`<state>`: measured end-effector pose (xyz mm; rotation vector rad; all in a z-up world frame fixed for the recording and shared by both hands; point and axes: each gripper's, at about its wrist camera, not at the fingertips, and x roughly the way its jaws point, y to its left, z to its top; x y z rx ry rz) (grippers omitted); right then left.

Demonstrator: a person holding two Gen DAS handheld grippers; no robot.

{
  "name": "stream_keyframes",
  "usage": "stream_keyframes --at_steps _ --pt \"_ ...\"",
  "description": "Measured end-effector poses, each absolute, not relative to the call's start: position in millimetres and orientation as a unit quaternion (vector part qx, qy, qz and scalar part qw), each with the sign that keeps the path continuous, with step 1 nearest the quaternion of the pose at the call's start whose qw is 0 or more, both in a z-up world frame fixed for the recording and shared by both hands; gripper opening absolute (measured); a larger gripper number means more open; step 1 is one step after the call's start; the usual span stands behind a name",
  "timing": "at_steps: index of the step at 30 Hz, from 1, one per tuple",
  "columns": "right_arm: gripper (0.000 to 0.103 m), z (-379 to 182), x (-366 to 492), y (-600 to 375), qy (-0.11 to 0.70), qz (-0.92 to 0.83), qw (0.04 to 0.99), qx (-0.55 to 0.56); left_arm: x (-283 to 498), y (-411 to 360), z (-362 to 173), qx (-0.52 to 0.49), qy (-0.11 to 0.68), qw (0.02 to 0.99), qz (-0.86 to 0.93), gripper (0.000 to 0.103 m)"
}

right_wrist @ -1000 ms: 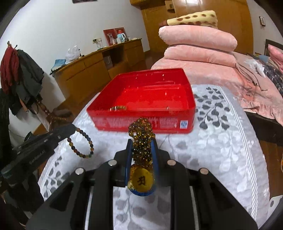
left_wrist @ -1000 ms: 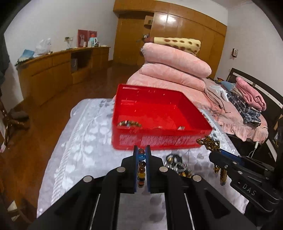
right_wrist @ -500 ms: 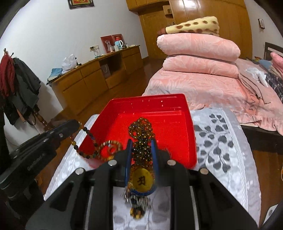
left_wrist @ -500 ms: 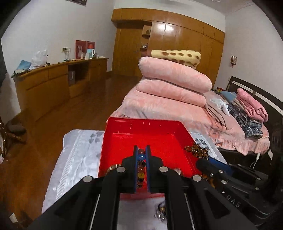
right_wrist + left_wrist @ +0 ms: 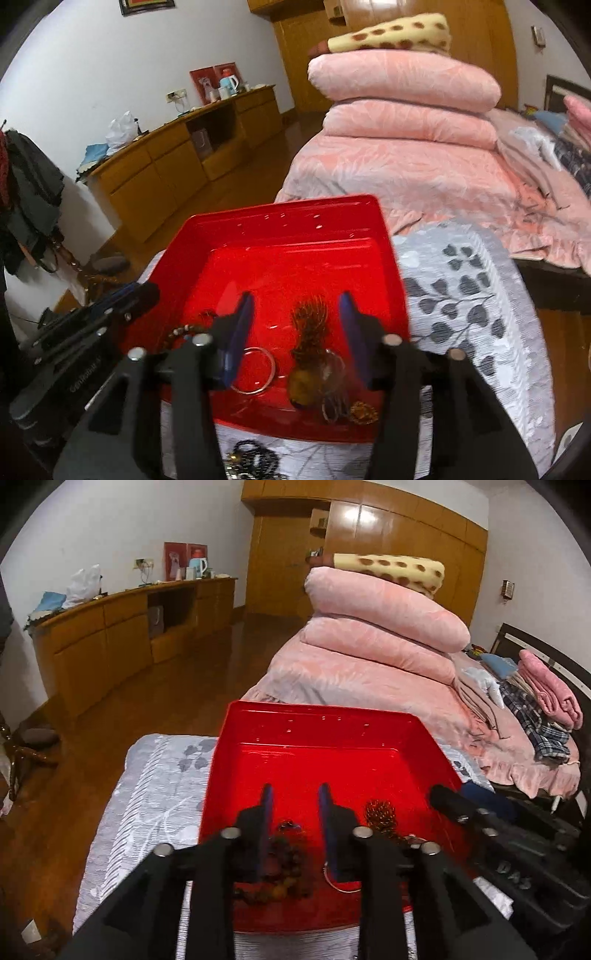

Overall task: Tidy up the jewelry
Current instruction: 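Withdraw both open tools from the tin toward the remaining black bead strands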

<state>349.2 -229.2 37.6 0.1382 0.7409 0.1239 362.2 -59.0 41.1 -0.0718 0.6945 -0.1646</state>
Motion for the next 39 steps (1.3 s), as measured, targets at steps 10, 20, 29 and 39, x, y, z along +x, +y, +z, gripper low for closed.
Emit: stream_keyframes --at_steps 10,20,29,39 --pt "0.049 50.0 298.0 -239.9 0.344 0.05 0.936 0.056 317.2 -50.3 53.1 -0.016 0.316 0.946 -0.067 0.054" --pt "0.088 21.0 222.7 -250.5 0.366 0.036 0.93 0.02 251.7 -48.8 31.6 0.01 0.324 0.943 -0.075 0.091" --pt "0.089 -11.5 193.4 -230.8 0.405 0.062 0.912 0.028 217.0 -39.1 1.9 0.007 0.361 0.93 -0.065 0.093" --pt "0.06 -32.6 196.2 -192.5 0.44 0.089 0.893 0.022 201.6 -14.1 -24.2 -0.012 0.4 0.915 -0.048 0.094"
